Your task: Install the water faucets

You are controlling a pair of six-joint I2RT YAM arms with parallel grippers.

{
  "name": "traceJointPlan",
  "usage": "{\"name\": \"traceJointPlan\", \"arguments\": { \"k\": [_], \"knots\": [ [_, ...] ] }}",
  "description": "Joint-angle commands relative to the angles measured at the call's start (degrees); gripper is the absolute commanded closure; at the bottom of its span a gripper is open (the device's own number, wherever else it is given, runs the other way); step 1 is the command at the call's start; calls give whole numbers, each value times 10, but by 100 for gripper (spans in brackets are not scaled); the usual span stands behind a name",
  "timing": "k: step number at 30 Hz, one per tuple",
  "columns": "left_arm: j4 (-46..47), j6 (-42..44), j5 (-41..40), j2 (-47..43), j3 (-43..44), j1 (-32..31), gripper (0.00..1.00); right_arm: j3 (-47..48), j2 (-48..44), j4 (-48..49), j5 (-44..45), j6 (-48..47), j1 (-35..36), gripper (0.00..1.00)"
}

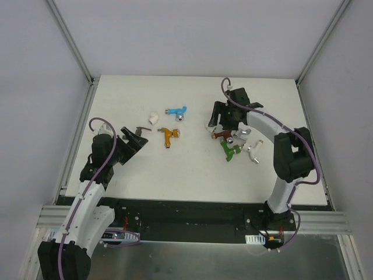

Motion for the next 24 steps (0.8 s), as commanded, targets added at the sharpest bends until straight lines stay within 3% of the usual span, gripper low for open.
{"name": "traceJointPlan", "arguments": {
  "k": [1, 10, 17, 22, 24],
  "knots": [
    [67, -9, 6, 8, -16, -30, 1, 71, 65, -21, 2, -60, 9, 22],
    [95, 29, 9, 112, 12, -86, 1, 151, 153, -43, 13, -108, 20, 23],
    [113, 33, 20, 186, 38, -126, 1, 188, 196, -63, 22, -141, 37, 30],
    [116, 29, 11, 199, 42, -147, 1, 181, 195, -62, 25, -154, 57, 48],
    [116, 25, 9, 198, 41, -149, 1, 174, 188, -61, 35, -156, 72, 59]
  ]
}}
